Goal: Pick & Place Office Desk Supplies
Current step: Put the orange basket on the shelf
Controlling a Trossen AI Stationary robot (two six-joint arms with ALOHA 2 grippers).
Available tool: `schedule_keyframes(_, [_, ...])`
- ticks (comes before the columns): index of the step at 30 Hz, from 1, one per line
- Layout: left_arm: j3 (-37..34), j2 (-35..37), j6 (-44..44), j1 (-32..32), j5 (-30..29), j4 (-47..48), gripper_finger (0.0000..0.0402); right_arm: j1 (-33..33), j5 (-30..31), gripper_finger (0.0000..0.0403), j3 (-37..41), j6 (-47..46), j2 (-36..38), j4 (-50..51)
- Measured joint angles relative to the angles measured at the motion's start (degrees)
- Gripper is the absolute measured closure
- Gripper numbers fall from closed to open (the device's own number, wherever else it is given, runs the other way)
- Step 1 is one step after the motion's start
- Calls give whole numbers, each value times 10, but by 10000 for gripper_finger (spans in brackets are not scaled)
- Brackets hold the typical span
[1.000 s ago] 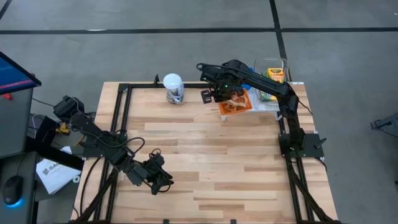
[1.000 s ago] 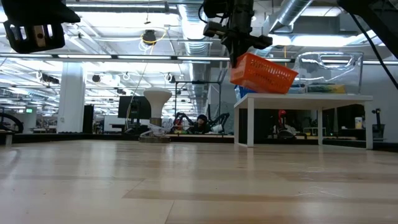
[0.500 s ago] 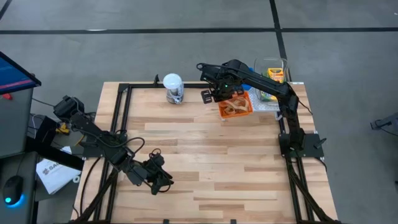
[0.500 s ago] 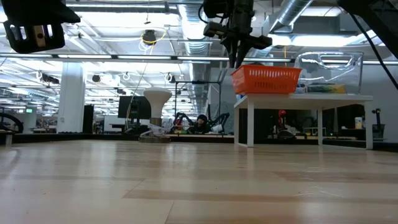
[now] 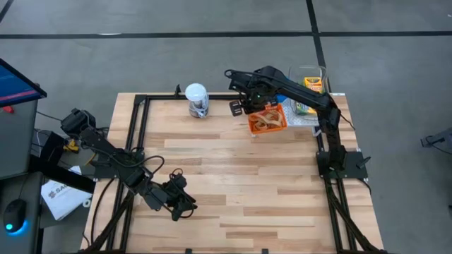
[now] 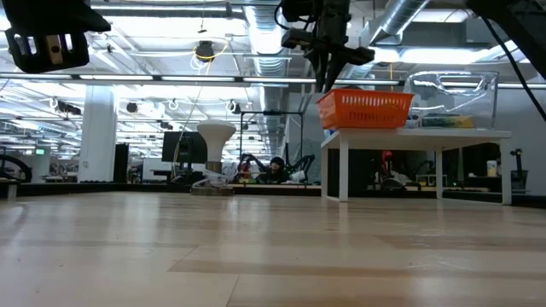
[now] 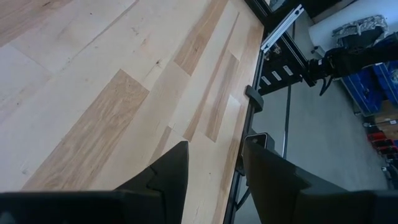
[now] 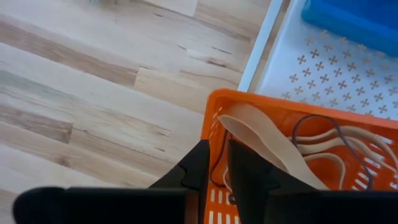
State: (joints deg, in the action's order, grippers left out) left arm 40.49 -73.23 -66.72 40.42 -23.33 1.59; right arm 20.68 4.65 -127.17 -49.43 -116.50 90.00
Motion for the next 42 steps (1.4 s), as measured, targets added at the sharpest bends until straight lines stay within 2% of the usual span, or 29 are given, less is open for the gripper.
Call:
schedule_keyframes(7, [0, 0, 0, 0, 0, 0, 257, -29, 1, 348, -16, 7, 11, -27])
schedule_keyframes(14, [0, 0, 0, -6, 1, 0, 257, -129, -6, 348, -16, 19, -9, -81])
schedule_keyframes(16, [0, 0, 0, -11, 4, -1, 257, -156, -6, 348, -16, 22, -28, -75])
schedule_keyframes(19, [0, 4, -1, -18, 16, -9, 257, -173, 7, 348, -16, 35, -54, -9])
schedule_keyframes(25, [0, 27, -1, -19, 17, -8, 257, -169, 33, 348, 12, 67, -65, -5])
schedule_keyframes(34, [0, 68, 2, -19, -25, -3, 257, -144, 32, 348, 67, 109, -49, 1])
schedule_keyframes(42, [0, 74, 2, -19, -39, -4, 257, -129, 47, 348, 70, 139, -49, 0])
